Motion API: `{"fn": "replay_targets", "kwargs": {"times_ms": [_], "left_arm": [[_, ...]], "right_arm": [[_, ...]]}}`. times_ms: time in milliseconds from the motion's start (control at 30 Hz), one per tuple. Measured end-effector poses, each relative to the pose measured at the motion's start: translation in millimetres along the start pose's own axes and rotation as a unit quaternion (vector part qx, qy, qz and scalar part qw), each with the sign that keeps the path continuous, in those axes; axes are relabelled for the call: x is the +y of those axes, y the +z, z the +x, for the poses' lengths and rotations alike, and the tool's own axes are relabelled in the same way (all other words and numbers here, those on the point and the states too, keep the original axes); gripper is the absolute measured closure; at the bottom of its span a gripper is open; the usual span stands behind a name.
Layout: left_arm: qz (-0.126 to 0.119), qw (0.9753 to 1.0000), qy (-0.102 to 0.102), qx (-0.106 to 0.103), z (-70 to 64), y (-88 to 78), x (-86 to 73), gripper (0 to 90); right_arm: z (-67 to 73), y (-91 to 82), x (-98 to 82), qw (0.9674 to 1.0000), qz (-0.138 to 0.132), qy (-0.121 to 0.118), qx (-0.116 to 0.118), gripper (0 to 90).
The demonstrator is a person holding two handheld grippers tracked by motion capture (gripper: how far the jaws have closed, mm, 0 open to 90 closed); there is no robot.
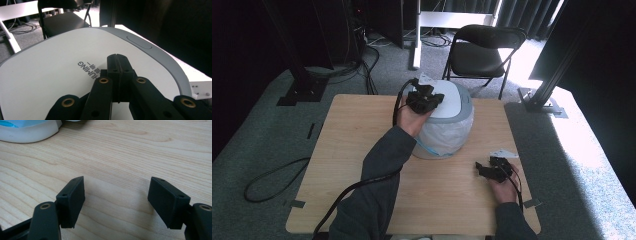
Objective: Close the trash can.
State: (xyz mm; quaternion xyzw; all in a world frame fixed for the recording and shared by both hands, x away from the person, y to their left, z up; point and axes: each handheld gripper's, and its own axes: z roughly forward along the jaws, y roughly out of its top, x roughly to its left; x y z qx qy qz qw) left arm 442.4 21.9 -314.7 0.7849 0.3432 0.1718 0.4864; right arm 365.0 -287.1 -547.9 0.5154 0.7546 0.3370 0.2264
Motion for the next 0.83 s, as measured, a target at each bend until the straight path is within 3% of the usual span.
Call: {"fn": "replay_targets", "kwargs": {"times_ms": [333,600,833], "left_arm": [[-0.019,0.9998,0.003,0.002,10.2,-18.7,-6.1,84.9],[-0.046,0.9988,-0.009,0.014,25.4,-39.3,-14.6,82.6],[-0.068,0.9976,-0.014,0.009,32.6,-51.8,-21.7,69.6]], "right_arm": [[0.0,0.0,0.0,1.0000,0.000,0.000,0.000,28.9],[-0.1,0.3,0.2,1.0000,0.000,0.000,0.000,28.8],[-0.9,0.9,0.8,1.0000,0.000,-0.002,0.002,28.7]]}}
